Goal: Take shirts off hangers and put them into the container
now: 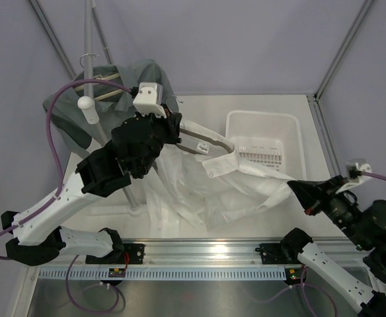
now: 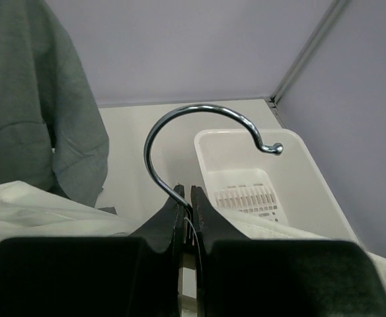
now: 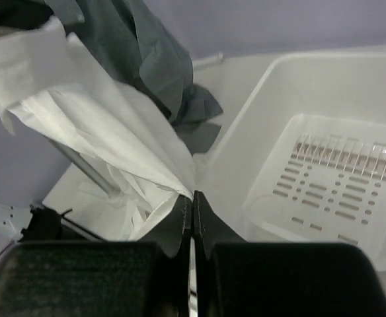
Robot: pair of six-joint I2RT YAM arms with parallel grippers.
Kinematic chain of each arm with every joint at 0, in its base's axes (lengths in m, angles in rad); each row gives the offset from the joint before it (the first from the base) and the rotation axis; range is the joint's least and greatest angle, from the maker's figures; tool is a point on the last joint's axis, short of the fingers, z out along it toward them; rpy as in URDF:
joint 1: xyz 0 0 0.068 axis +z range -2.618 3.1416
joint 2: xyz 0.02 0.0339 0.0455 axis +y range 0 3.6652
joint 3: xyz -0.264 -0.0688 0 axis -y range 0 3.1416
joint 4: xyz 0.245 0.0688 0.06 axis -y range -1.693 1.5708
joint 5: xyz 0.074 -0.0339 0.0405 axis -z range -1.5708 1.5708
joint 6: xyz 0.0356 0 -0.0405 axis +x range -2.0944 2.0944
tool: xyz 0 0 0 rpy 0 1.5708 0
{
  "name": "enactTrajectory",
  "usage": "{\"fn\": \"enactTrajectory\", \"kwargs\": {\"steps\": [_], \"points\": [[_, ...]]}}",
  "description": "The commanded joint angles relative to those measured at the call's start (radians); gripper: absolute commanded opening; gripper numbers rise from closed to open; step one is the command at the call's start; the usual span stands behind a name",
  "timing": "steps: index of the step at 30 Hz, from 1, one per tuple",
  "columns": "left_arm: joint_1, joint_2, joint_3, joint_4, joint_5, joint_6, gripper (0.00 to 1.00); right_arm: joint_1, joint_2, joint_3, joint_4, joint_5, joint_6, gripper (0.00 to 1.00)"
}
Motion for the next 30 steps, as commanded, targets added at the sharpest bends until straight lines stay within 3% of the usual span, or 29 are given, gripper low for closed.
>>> {"fn": "enactTrajectory", "kwargs": {"steps": [1,3,7,10,14,19,21,22,24,26,30], "points": [[0.034,-0.024,0.101,-0.015,-0.139,0.051,0.00,-0.013,0.155,-0.067,-0.025,-0.196,0.006,0.00],[0.034,-0.029,0.106,-0.020,-0.131,0.042,0.00,-0.013,0.274,-0.113,0.007,-0.354,0.017,0.00],[0.034,-0.032,0.107,-0.043,-0.127,0.030,0.00,-0.011,0.345,-0.083,0.030,-0.317,0.053,0.00],[0.034,-0.038,0.100,-0.056,-0.128,0.025,0.00,-0.011,0.350,-0.004,0.055,-0.314,0.058,0.26],[0.034,-0.030,0.100,-0.064,-0.120,0.022,0.00,-0.011,0.465,0.197,0.043,-0.276,0.011,0.53],[0.033,0.005,0.124,-0.099,-0.119,0.022,0.00,-0.011,0.618,0.465,-0.042,-0.220,-0.120,0.50],[0.033,0.025,0.133,-0.109,-0.122,0.028,0.00,-0.010,0.718,0.624,-0.098,-0.316,-0.163,0.43],[0.033,0.031,0.133,-0.110,-0.116,0.031,0.00,-0.011,0.753,0.664,-0.111,-0.361,-0.175,0.30],[0.033,0.043,0.137,-0.115,-0.110,0.034,0.00,-0.010,0.836,0.759,-0.129,-0.450,-0.210,0.22],[0.033,0.049,0.141,-0.118,-0.096,0.037,0.00,-0.010,0.917,0.832,-0.158,-0.463,-0.232,0.22],[0.033,0.065,0.156,-0.136,-0.073,0.042,0.00,0.001,0.971,0.862,-0.140,-0.533,-0.247,0.35]]}}
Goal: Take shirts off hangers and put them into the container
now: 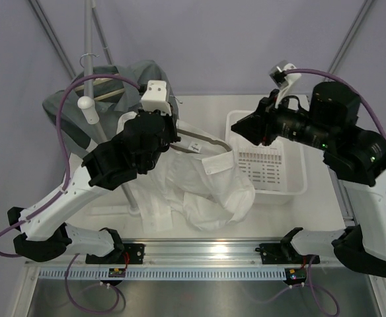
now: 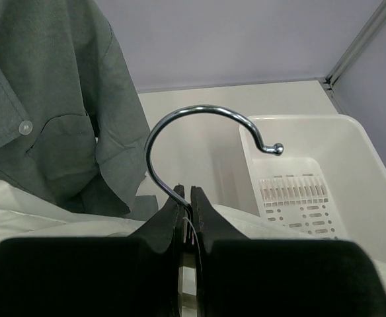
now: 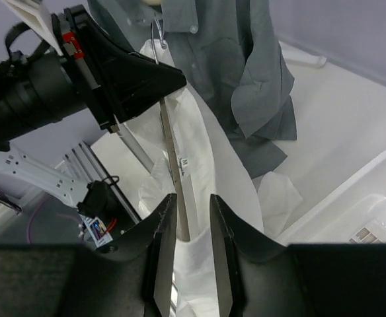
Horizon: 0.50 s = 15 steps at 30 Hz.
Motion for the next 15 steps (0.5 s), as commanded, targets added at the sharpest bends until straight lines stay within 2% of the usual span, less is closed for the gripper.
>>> {"fn": "enactTrajectory", "kwargs": {"steps": [1,4,7,15], "points": [[0.000,0.003,0.069,0.021,0.010,0.015,0.00,0.010,0.047,0.021,-0.036,-0.110,-0.056,0.36],[0.000,0.006,0.075,0.006,0.027,0.015,0.00,0.022,0.078,0.022,-0.041,-0.150,-0.063,0.37],[0.000,0.005,0.084,-0.004,0.042,0.015,0.00,0.055,0.076,-0.044,-0.026,-0.156,-0.087,0.41],[0.000,0.011,0.087,-0.019,0.052,0.013,0.00,0.087,0.038,-0.156,0.030,-0.150,-0.084,0.42]]}}
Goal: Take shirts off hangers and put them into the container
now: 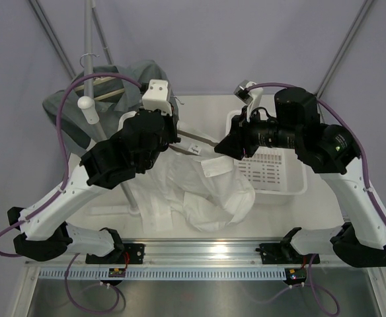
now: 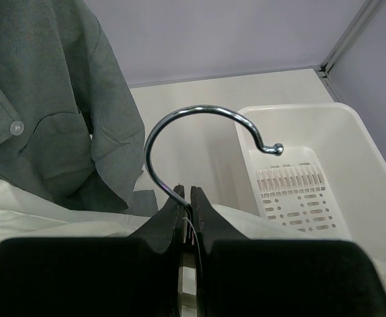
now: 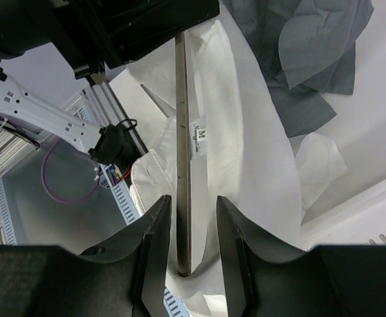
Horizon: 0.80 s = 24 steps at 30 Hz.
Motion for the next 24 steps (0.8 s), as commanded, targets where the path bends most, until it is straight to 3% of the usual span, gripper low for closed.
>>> {"fn": "enactTrajectory", "kwargs": {"steps": [1,3,5,8,14,18,21,22,24], "points": [[0.000,-0.002,0.052,0.030,0.015,0.010,0.00,0.027,-0.022,-0.024,0.037,-0.029,-0.046,0.41],[0.002,0.001,0.066,0.021,0.029,0.007,0.00,0.041,-0.018,-0.030,0.030,-0.022,-0.054,0.38],[0.000,0.003,0.072,0.020,0.037,0.002,0.00,0.049,-0.013,-0.032,0.024,-0.011,-0.060,0.29],[0.000,0.000,0.069,0.018,0.049,-0.004,0.00,0.055,-0.019,-0.040,0.042,0.006,-0.055,0.03],[0.000,-0.005,0.061,-0.008,0.084,-0.009,0.00,0.057,-0.024,-0.046,0.059,0.052,-0.044,0.00],[0.000,-0.060,0.018,-0.033,0.169,0.003,0.37,0.057,-0.062,-0.125,0.096,0.113,-0.017,0.00],[0.000,-0.134,-0.006,-0.065,0.221,-0.024,0.48,0.057,-0.103,-0.174,0.116,0.172,0.014,0.00],[0.000,-0.179,-0.024,-0.065,0.244,-0.033,0.56,0.057,-0.113,-0.187,0.122,0.185,0.026,0.00],[0.000,-0.223,-0.043,-0.063,0.310,-0.047,0.61,0.057,-0.145,-0.219,0.126,0.202,0.044,0.00]]}}
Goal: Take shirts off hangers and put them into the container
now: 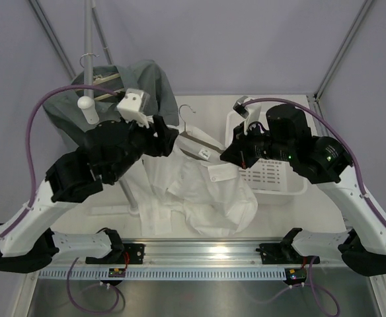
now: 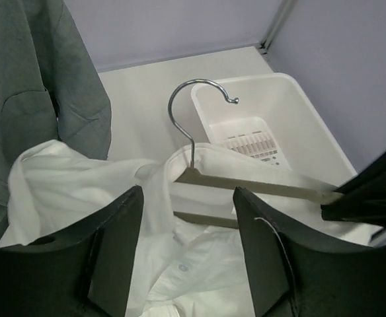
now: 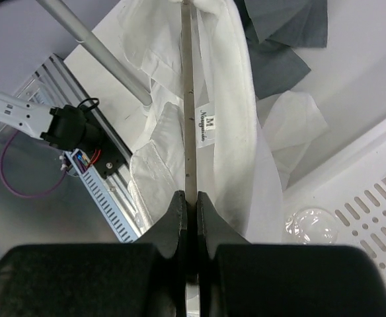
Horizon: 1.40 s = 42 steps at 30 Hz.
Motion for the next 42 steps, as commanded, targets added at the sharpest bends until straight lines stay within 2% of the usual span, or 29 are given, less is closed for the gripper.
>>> {"fn": "enactTrajectory", "kwargs": {"steps": [1,5,11,15,25,27,28,29,35,40,42], "points": [[-0.001,-0.119,-0.018,0.011,0.117,-0.033,0.63,0.009,-0.074,-0.028,0.089,0.065,0.038,0.00],[-0.001,-0.214,-0.070,-0.022,0.068,-0.061,0.67,0.009,-0.155,-0.071,0.073,0.078,0.083,0.00],[-0.001,-0.230,-0.184,-0.032,0.050,-0.087,0.69,0.009,-0.304,-0.055,-0.011,0.089,0.135,0.00],[-0.001,-0.230,-0.274,0.004,0.030,-0.116,0.69,0.009,-0.378,-0.026,-0.063,0.026,0.152,0.00],[-0.001,-0.171,-0.279,0.008,-0.039,-0.107,0.66,0.009,-0.521,-0.025,-0.152,-0.077,0.173,0.00],[-0.001,-0.153,-0.279,0.005,-0.053,-0.110,0.60,0.009,-0.538,-0.025,-0.167,-0.088,0.174,0.00],[-0.001,-0.148,-0.276,0.001,-0.064,-0.113,0.26,0.009,-0.542,-0.025,-0.175,-0.085,0.173,0.00],[-0.001,-0.141,-0.270,-0.004,-0.076,-0.130,0.02,0.009,-0.548,-0.023,-0.184,-0.077,0.173,0.00],[-0.001,-0.131,-0.195,-0.064,-0.275,-0.167,0.00,0.009,-0.585,-0.049,-0.258,0.041,0.178,0.00],[0.001,-0.072,-0.006,-0.119,-0.522,-0.144,0.00,0.009,-0.614,-0.042,-0.353,0.200,0.195,0.00],[0.002,-0.040,0.058,-0.122,-0.554,-0.088,0.00,0.009,-0.614,-0.014,-0.396,0.272,0.204,0.00]]}}
